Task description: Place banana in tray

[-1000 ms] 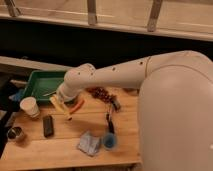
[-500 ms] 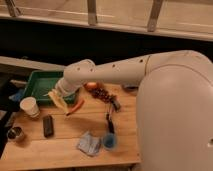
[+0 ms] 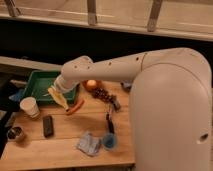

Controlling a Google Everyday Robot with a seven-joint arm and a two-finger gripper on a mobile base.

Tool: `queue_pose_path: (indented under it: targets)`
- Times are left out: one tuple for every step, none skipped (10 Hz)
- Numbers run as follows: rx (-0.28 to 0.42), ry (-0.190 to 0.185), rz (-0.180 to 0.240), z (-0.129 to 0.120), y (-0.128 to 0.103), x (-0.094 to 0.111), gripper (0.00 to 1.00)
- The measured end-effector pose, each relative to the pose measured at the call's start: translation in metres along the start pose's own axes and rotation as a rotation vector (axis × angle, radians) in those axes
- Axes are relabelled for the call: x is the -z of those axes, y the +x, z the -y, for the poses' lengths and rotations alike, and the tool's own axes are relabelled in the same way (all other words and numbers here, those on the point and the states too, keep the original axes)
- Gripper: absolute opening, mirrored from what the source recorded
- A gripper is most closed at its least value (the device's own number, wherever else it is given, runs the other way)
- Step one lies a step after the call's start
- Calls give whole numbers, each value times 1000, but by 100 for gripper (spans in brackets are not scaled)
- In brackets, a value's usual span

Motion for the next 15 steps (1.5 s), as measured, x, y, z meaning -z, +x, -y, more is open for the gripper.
queue_pose_path:
  targets:
    - [14,11,0,4,-13,-5,0]
    - [35,25,-2,10,-34,-15,0]
    - [50,33,-6,17,-49,-22,0]
    - [61,41,-15,27,-62,-29,0]
    - [64,48,-20,35,-71,-33,0]
    - [70,60,-27,43,-86,-38,0]
    - [77,71,-32,48,-97,-42,0]
    - [75,87,-41,52,-102,-45,0]
    - [71,95,-44,54,-105,-46,0]
    - [69,99,-44,56,-105,-45,0]
    - [67,101,-45,58,-104,-44,0]
    - [68,100,-47,57,-104,-44,0]
    - [65,95,-49,56,-104,-46,0]
    - [53,83,-48,59,-102,-51,0]
    - [37,69,-35,63,-101,-57,0]
